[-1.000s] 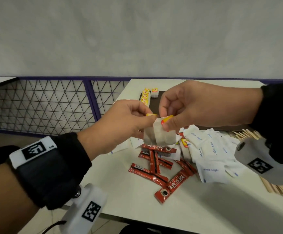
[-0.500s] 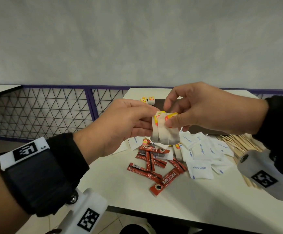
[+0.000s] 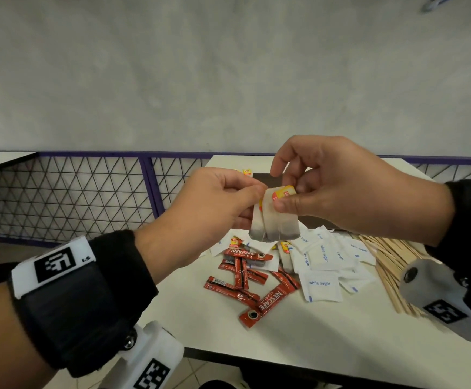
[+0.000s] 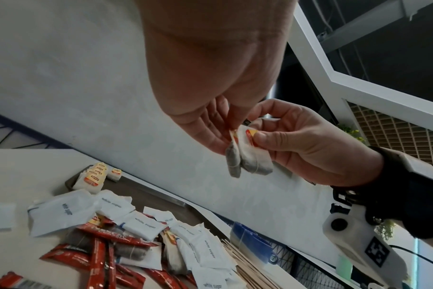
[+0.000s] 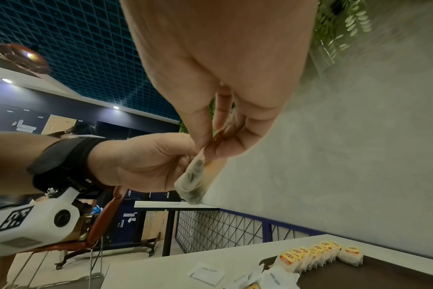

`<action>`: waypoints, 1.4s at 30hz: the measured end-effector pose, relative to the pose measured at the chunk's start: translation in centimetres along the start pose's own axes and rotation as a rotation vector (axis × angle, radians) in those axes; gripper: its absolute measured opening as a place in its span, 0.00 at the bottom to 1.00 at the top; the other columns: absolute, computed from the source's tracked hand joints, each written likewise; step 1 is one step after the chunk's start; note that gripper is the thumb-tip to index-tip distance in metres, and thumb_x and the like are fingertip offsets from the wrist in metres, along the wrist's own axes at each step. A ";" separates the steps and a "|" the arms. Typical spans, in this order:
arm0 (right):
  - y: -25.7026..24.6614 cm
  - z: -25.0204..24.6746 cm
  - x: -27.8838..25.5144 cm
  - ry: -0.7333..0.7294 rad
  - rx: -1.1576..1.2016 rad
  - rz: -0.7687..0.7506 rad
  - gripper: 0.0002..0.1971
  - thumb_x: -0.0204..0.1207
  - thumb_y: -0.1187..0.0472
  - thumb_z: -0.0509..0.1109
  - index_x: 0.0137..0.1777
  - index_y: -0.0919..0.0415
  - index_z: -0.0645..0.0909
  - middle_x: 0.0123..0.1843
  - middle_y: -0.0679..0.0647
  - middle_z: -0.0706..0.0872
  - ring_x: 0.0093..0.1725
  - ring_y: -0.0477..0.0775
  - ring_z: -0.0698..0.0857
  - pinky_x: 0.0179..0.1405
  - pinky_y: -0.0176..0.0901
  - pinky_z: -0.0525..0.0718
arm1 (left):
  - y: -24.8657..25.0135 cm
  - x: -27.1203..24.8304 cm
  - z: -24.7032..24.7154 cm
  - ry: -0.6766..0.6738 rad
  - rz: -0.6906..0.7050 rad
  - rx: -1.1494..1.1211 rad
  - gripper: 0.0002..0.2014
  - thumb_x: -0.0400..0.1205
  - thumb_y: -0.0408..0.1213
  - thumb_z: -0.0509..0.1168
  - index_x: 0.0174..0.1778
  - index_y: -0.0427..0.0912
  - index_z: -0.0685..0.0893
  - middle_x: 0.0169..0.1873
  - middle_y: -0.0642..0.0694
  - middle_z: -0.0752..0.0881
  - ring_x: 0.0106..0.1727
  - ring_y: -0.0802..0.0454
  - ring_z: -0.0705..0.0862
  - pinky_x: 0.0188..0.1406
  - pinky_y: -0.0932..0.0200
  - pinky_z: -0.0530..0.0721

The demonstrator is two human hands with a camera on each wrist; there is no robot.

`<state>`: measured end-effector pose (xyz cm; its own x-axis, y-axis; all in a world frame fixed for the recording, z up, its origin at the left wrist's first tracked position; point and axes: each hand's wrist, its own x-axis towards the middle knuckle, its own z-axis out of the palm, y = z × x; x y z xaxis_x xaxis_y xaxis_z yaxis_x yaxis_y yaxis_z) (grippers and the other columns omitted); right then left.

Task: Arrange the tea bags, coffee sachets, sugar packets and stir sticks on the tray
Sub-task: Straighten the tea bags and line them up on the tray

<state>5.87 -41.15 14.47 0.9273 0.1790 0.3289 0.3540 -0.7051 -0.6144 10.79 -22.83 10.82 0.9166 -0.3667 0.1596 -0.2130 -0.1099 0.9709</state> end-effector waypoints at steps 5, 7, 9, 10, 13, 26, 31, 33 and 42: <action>0.6 0.0 0.1 0.031 -0.048 0.021 0.15 0.69 0.59 0.85 0.51 0.49 0.83 0.41 0.51 0.89 0.31 0.48 0.85 0.36 0.52 0.90 | 0.5 -0.3 0.9 -0.055 0.009 -0.083 0.08 0.84 0.36 0.70 0.52 0.34 0.91 0.42 0.39 0.94 0.44 0.43 0.94 0.43 0.53 0.93; 0.8 -0.1 0.0 0.046 -0.021 0.040 0.16 0.68 0.59 0.86 0.51 0.50 0.83 0.41 0.51 0.90 0.31 0.48 0.87 0.37 0.52 0.90 | 0.4 -0.3 1.0 -0.052 0.028 -0.076 0.07 0.81 0.31 0.73 0.54 0.34 0.90 0.43 0.39 0.94 0.45 0.44 0.94 0.45 0.52 0.93; 0.9 -0.1 -0.2 0.070 0.018 0.060 0.16 0.68 0.58 0.86 0.51 0.52 0.84 0.40 0.52 0.89 0.30 0.47 0.88 0.36 0.52 0.91 | 0.3 -0.2 1.0 -0.029 0.042 -0.058 0.08 0.80 0.27 0.74 0.54 0.35 0.90 0.43 0.40 0.94 0.45 0.45 0.94 0.46 0.51 0.93; 1.0 -0.1 -0.3 0.085 0.035 0.067 0.16 0.68 0.58 0.86 0.50 0.53 0.84 0.40 0.52 0.89 0.29 0.47 0.89 0.36 0.56 0.92 | 0.3 -0.1 0.9 -0.020 0.044 -0.054 0.08 0.80 0.26 0.73 0.54 0.35 0.90 0.43 0.41 0.94 0.45 0.46 0.94 0.45 0.51 0.93; 1.2 -0.2 -0.3 0.115 0.068 0.070 0.11 0.71 0.58 0.84 0.47 0.57 0.85 0.38 0.58 0.89 0.29 0.52 0.90 0.35 0.73 0.89 | 0.4 0.0 0.8 -0.016 0.048 -0.054 0.09 0.80 0.26 0.73 0.55 0.36 0.90 0.42 0.41 0.94 0.44 0.47 0.94 0.44 0.53 0.93; 2.4 0.2 0.0 0.142 0.041 -0.055 0.09 0.74 0.65 0.81 0.52 0.55 0.91 0.40 0.49 0.91 0.40 0.50 0.90 0.48 0.49 0.92 | -0.4 0.0 0.4 -0.071 0.070 -0.057 0.10 0.80 0.28 0.73 0.57 0.36 0.90 0.45 0.41 0.94 0.47 0.46 0.94 0.46 0.51 0.93; 1.9 0.2 -0.3 0.103 0.093 -0.051 0.06 0.73 0.68 0.81 0.47 0.57 0.93 0.37 0.50 0.90 0.35 0.43 0.88 0.36 0.32 0.88 | -0.6 0.0 0.2 -0.077 0.100 -0.028 0.09 0.80 0.28 0.73 0.55 0.38 0.90 0.44 0.42 0.95 0.46 0.47 0.94 0.46 0.52 0.93; 1.6 0.2 -0.4 0.084 0.145 -0.047 0.06 0.73 0.68 0.81 0.47 0.58 0.93 0.35 0.51 0.88 0.33 0.41 0.85 0.33 0.26 0.83 | -0.8 0.0 0.2 -0.073 0.109 -0.028 0.08 0.80 0.29 0.73 0.55 0.38 0.90 0.43 0.42 0.95 0.44 0.47 0.94 0.44 0.53 0.93; 1.8 0.6 -0.5 -0.070 0.432 0.270 0.10 0.77 0.59 0.76 0.49 0.67 0.90 0.39 0.61 0.94 0.32 0.53 0.90 0.31 0.37 0.87 | -1.0 0.3 0.0 -0.043 0.160 0.002 0.07 0.83 0.33 0.70 0.54 0.41 0.92 0.43 0.43 0.94 0.45 0.46 0.94 0.48 0.46 0.93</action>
<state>6.08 -42.10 12.77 0.9933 0.0854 0.0775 0.1048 -0.3876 -0.9159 11.26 -22.82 9.87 0.8556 -0.4188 0.3043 -0.3557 -0.0484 0.9334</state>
